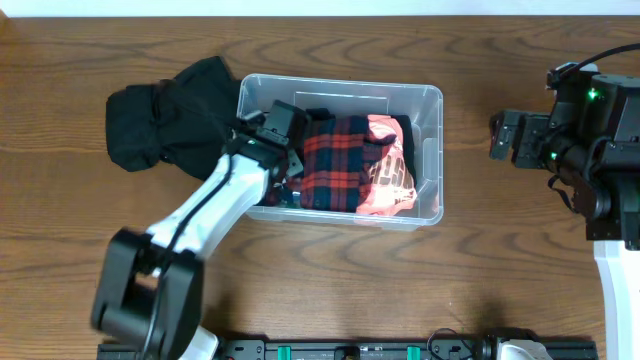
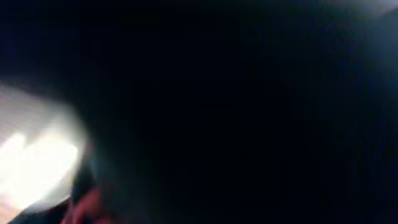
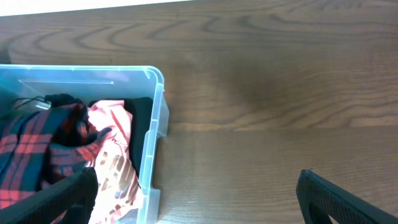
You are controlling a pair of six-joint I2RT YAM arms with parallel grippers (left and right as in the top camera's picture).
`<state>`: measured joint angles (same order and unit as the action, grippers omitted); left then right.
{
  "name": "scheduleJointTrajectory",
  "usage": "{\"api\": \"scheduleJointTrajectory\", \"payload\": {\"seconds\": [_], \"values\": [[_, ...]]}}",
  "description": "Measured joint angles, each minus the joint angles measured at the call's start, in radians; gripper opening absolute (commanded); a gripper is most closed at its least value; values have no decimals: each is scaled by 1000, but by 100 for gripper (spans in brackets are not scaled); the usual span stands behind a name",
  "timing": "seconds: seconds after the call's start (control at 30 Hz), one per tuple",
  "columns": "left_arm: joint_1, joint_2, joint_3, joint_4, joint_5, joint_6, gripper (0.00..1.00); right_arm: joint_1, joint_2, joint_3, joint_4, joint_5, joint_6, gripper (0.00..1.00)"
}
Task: Pack container
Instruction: 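Lay the plaid shirt into the bin and press it flat, then grasp the black garment with the left gripper and lift it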
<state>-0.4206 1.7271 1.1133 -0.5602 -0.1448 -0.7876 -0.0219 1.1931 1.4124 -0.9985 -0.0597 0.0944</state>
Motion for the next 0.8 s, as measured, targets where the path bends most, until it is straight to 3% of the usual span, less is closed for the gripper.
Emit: {"api": "scheduleJointTrajectory", "payload": {"seconds": [0.27,0.3,0.37,0.4,0.5,0.6,0.8], "values": [[12,-7,14,-6,28,70,17,0,0,0,0,0,0,99],[13,-26,14,-9,33,84,22,0,0,0,0,0,0,99],[15,-85,14,-12,35,113,57,0,1,0,0,0,0,99],[15,-142,14,-11,32,132,68,0,1,0,0,0,0,99],[41,-361,17,-21,6,163,84,0,1,0,0,0,0,99],[108,-496,31,-43,-14,179,87,0,1,0,0,1,0,99],[416,-629,47,-93,6,190,89,0,1,0,0,1,0,99]]}}
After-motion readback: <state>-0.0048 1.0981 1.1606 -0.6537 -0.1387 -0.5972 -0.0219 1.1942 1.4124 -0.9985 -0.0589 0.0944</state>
